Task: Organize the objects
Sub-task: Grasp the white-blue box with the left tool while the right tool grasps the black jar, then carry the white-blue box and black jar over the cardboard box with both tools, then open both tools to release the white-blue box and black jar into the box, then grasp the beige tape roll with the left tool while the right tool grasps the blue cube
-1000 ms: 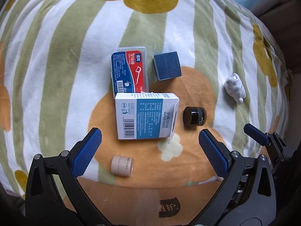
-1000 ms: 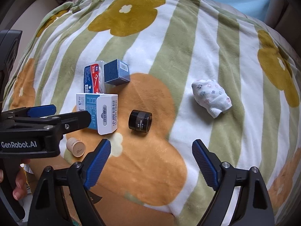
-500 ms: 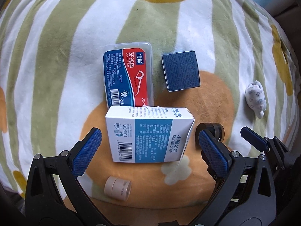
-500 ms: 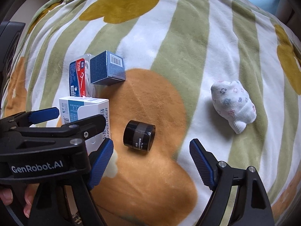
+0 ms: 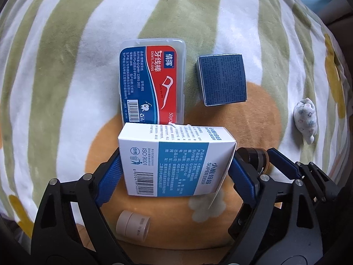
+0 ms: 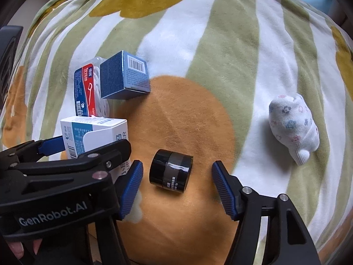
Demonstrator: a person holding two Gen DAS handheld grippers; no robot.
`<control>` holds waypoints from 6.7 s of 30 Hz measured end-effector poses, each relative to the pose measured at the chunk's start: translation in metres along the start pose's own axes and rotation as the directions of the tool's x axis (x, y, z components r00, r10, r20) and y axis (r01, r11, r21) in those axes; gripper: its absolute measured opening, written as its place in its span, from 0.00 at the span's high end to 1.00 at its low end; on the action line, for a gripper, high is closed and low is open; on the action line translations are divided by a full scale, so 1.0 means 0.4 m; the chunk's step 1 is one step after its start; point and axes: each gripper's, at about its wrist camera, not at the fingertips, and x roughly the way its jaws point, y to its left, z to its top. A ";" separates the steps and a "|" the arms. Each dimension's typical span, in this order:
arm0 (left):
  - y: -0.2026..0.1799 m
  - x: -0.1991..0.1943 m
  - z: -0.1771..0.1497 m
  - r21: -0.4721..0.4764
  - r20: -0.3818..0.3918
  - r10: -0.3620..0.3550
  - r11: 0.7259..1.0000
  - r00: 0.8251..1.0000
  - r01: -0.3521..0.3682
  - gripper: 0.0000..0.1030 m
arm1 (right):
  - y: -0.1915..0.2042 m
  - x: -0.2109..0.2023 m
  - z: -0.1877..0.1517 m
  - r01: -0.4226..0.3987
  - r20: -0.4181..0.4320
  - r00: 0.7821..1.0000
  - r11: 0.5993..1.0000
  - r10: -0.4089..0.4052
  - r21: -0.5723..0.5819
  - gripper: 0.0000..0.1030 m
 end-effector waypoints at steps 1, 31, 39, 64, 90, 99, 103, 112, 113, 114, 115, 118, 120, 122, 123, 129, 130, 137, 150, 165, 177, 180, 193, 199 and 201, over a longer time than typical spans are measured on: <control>-0.002 0.000 -0.001 0.001 0.003 0.001 1.000 1.000 -0.001 0.14 | 0.001 0.000 -0.001 0.007 -0.001 1.000 1.000 -0.007 -0.002 0.48; 0.069 -0.240 -0.028 0.033 0.103 -0.078 0.997 0.992 0.075 0.15 | -0.058 -0.237 -0.036 0.018 0.039 0.999 0.999 -0.020 0.048 0.71; 0.075 -0.377 -0.081 0.127 0.176 -0.089 0.990 0.980 0.067 0.15 | 0.085 -0.323 -0.045 0.036 0.072 0.997 0.997 -0.041 0.069 0.71; 0.184 -0.645 -0.478 0.272 0.340 -0.119 0.962 0.933 0.024 0.15 | 0.205 -0.620 -0.358 0.059 0.133 0.989 0.996 -0.067 0.066 0.71; 0.207 -0.535 -0.662 0.289 0.289 -0.105 0.957 0.951 0.018 0.15 | 0.213 -0.565 -0.563 0.088 0.099 0.990 0.989 -0.100 0.120 0.71; 0.213 -0.538 -0.661 0.282 0.299 -0.127 0.959 0.946 0.039 0.14 | 0.214 -0.549 -0.553 0.069 0.071 0.994 0.989 -0.078 0.129 0.71; 0.205 -0.543 -0.655 0.282 0.310 -0.115 0.959 0.944 0.024 0.02 | 0.220 -0.546 -0.543 0.087 0.075 0.992 0.988 -0.097 0.131 0.66; 0.209 -0.522 -0.653 0.280 0.265 -0.127 0.959 0.956 0.050 0.01 | 0.226 -0.534 -0.534 0.063 0.051 0.996 0.987 -0.072 0.151 0.26; 0.212 -0.521 -0.652 0.275 0.263 -0.128 0.960 0.956 0.052 0.01 | 0.227 -0.532 -0.535 0.066 0.048 0.996 0.987 -0.074 0.150 0.26; 0.214 -0.520 -0.651 0.272 0.264 -0.123 0.961 0.957 0.049 0.01 | 0.227 -0.531 -0.535 0.069 0.046 0.996 0.986 -0.076 0.150 0.26; 0.216 -0.520 -0.651 0.269 0.267 -0.119 0.962 0.956 0.044 0.01 | 0.227 -0.530 -0.535 0.069 0.045 0.996 0.986 -0.077 0.151 0.26; 0.219 -0.524 -0.648 0.262 0.275 -0.118 0.964 0.954 0.044 0.01 | 0.226 -0.528 -0.532 0.066 0.043 0.996 0.986 -0.073 0.156 0.26; 0.222 -0.528 -0.645 0.259 0.279 -0.120 0.965 0.953 0.046 0.01 | 0.225 -0.528 -0.532 0.065 0.044 0.996 0.985 -0.072 0.157 0.26; 0.221 -0.531 -0.641 0.258 0.283 -0.117 0.965 0.952 0.042 0.01 | 0.225 -0.527 -0.528 0.064 0.043 0.996 0.985 -0.072 0.161 0.26; 0.221 -0.533 -0.639 0.258 0.283 -0.117 0.965 0.952 0.042 0.01 | 0.225 -0.527 -0.528 0.064 0.043 0.997 0.985 -0.072 0.161 0.26; 0.217 -0.537 -0.636 0.259 0.288 -0.120 0.965 0.950 0.043 0.01 | 0.226 -0.526 -0.527 0.066 0.040 0.996 0.983 -0.074 0.170 0.26; 0.217 -0.537 -0.636 0.259 0.287 -0.119 0.965 0.951 0.043 0.01 | 0.225 -0.526 -0.526 0.065 0.038 0.997 0.983 -0.073 0.172 0.26; 0.215 -0.532 -0.628 0.256 0.280 -0.114 0.966 0.953 0.040 0.01 | 0.225 -0.522 -0.525 0.065 0.032 0.997 0.981 -0.072 0.182 0.26; 0.217 -0.537 -0.577 0.238 0.278 -0.115 0.970 0.954 0.048 0.01 | 0.215 -0.520 -0.483 0.044 0.035 0.998 0.976 -0.053 0.212 0.26; 0.204 -0.517 -0.411 0.232 0.191 -0.129 0.969 0.973 0.083 0.01 | 0.187 -0.536 -0.269 0.013 0.071 0.997 0.983 -0.026 0.184 0.26; 0.184 -0.349 -0.285 0.191 0.032 -0.118 0.975 0.992 0.110 0.06 | 0.147 -0.408 -0.053 -0.065 0.076 0.996 0.988 0.055 0.143 0.26; 0.183 -0.297 -0.259 0.183 -0.006 -0.103 0.978 0.995 0.102 0.10 | 0.149 -0.366 -0.011 -0.082 0.076 0.995 0.986 0.072 0.145 0.26; 0.174 -0.115 -0.178 0.142 -0.144 -0.058 0.987 0.988 0.079 0.27 | 0.193 -0.151 0.122 -0.059 -0.011 0.998 0.997 0.060 0.059 0.26; 0.168 -0.075 -0.165 0.129 -0.175 -0.065 0.988 0.982 0.088 0.33 | 0.207 -0.078 0.160 -0.041 -0.038 0.998 0.998 0.043 0.049 0.27; 0.167 -0.066 -0.163 0.125 -0.182 -0.067 0.988 0.981 0.090 0.33 | 0.213 -0.064 0.169 -0.026 -0.044 0.999 0.999 0.028 0.043 0.29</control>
